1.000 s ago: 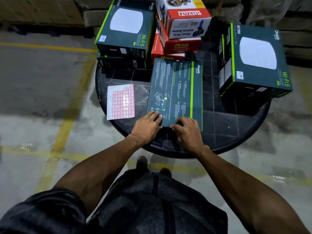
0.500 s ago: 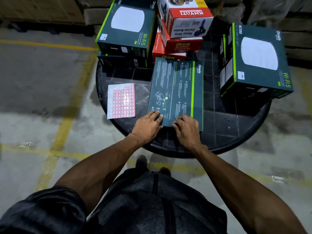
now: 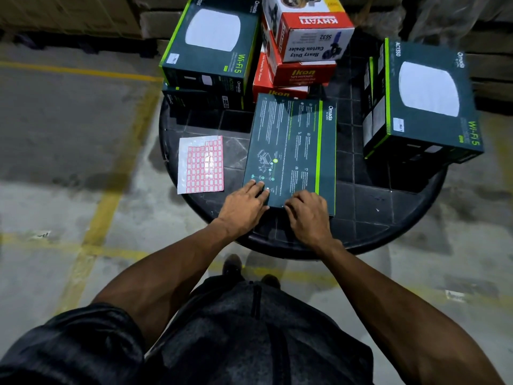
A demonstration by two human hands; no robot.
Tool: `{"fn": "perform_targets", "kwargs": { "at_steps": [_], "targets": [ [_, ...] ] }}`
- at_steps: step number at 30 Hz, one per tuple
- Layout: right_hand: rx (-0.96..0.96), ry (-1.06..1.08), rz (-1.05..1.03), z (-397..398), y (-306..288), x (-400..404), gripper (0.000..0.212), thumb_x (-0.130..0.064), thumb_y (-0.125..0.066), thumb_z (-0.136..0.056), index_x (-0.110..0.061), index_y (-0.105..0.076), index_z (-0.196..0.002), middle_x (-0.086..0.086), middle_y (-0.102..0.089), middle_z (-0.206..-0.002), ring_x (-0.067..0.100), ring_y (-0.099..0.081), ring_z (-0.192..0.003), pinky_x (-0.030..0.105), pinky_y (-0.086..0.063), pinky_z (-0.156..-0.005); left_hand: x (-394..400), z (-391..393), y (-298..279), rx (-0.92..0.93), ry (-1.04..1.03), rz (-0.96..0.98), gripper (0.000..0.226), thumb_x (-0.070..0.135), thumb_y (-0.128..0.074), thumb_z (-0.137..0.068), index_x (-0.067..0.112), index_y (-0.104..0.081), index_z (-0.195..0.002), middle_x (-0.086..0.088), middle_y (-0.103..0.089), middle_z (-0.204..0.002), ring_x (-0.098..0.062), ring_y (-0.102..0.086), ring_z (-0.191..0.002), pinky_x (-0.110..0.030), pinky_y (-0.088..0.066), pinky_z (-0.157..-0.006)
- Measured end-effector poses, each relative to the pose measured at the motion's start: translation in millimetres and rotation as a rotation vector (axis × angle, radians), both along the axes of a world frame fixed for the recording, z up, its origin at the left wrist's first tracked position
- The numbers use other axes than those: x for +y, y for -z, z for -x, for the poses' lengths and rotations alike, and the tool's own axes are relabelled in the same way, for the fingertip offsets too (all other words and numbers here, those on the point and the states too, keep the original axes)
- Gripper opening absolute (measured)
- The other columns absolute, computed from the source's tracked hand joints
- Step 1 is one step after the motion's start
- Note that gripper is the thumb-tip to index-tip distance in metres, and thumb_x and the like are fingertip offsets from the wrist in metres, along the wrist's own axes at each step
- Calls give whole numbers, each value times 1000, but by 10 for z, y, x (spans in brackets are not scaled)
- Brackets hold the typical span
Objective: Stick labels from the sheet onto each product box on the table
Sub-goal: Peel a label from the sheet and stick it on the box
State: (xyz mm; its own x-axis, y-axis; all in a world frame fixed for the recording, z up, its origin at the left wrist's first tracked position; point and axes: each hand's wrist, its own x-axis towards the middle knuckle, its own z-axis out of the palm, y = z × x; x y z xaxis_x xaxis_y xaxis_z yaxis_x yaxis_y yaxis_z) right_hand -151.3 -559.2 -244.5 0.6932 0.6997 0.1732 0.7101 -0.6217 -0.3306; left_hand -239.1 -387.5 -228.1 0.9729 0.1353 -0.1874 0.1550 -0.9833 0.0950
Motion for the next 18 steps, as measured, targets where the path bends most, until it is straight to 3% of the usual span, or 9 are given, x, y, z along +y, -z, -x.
{"fn": "perform_targets", "kwargs": {
  "at_steps": [8,18],
  "targets": [
    [-20,-21,-31,9,28,-21,9,-22,-65,-86,-14,-69,-86,4,-61,-93,29,-54,-83,40,-41,-79,2,7,6,-12,4,4,52,42,-36,-103,13,-38,-146,-8,-34,-153,-25,-27,-144,-38,-37,-109],
    [87,80,-52,24,8,31,10,-22,-64,-88,-13,-68,-85,4,-59,-90,29,-55,-86,42,-41,-83,4,9,18,-26,5,16,52,42,-35,-103,13,-37,-147,-8,-33,-154,-26,-26,-144,-39,-35,-110]
  ]
}}
